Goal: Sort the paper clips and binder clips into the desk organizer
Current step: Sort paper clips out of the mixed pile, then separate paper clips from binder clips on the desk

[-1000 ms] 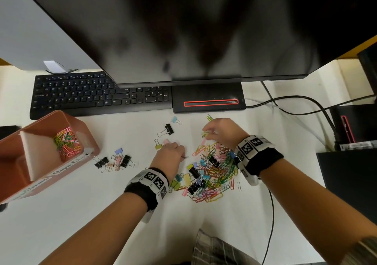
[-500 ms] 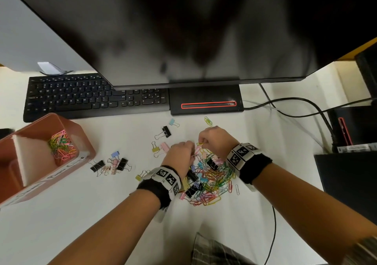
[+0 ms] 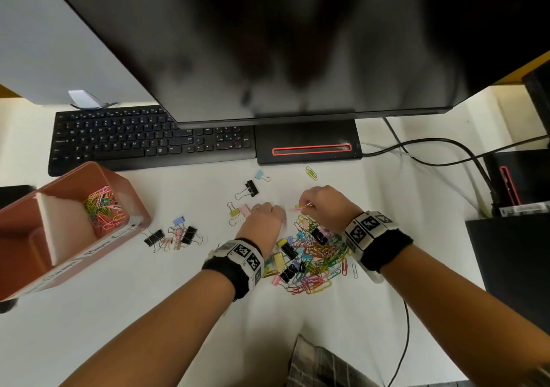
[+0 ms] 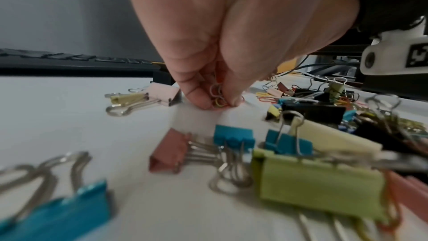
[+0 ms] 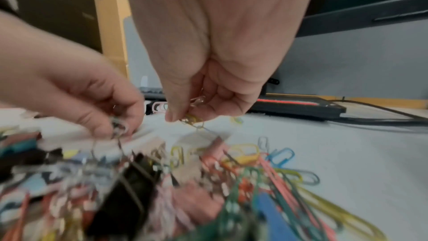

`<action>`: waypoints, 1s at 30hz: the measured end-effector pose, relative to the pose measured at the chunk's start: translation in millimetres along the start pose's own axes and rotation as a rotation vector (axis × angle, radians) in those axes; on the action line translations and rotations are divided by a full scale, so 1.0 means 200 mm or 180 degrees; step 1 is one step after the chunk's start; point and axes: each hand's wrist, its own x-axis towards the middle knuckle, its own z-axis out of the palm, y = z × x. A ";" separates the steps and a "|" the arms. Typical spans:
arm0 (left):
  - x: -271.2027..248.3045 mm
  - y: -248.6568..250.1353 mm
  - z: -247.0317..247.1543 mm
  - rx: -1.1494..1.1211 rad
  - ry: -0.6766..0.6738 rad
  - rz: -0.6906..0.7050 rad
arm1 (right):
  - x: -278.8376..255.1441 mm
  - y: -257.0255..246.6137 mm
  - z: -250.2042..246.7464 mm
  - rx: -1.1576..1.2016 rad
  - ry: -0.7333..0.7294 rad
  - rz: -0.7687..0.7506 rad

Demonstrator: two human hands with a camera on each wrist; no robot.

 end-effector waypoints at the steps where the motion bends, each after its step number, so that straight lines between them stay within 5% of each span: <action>1: -0.01 -0.01 0.00 -0.0074 -0.0008 -0.0007 | -0.02 -0.01 -0.02 0.0114 0.0156 -0.0014; 7: -0.23 -0.14 -0.14 -0.1359 0.0687 -0.0471 | -0.09 -0.25 -0.15 0.0553 0.0854 -0.0319; 11: -0.51 -0.43 -0.40 -0.1241 0.1648 -0.0790 | -0.02 -0.58 -0.17 0.0911 0.0951 -0.0735; 19: -0.83 -1.01 -0.56 -0.1552 0.1634 -0.2020 | 0.33 -1.43 0.01 0.1704 0.0768 -0.1182; 24: -0.86 -1.04 -0.55 -0.1237 0.1555 -0.1886 | 0.38 -1.56 0.11 0.1574 0.0378 -0.0837; 30: -0.77 -0.81 -0.49 -0.1686 0.1581 -0.0878 | 0.13 -1.03 0.09 0.1505 0.1035 -0.0530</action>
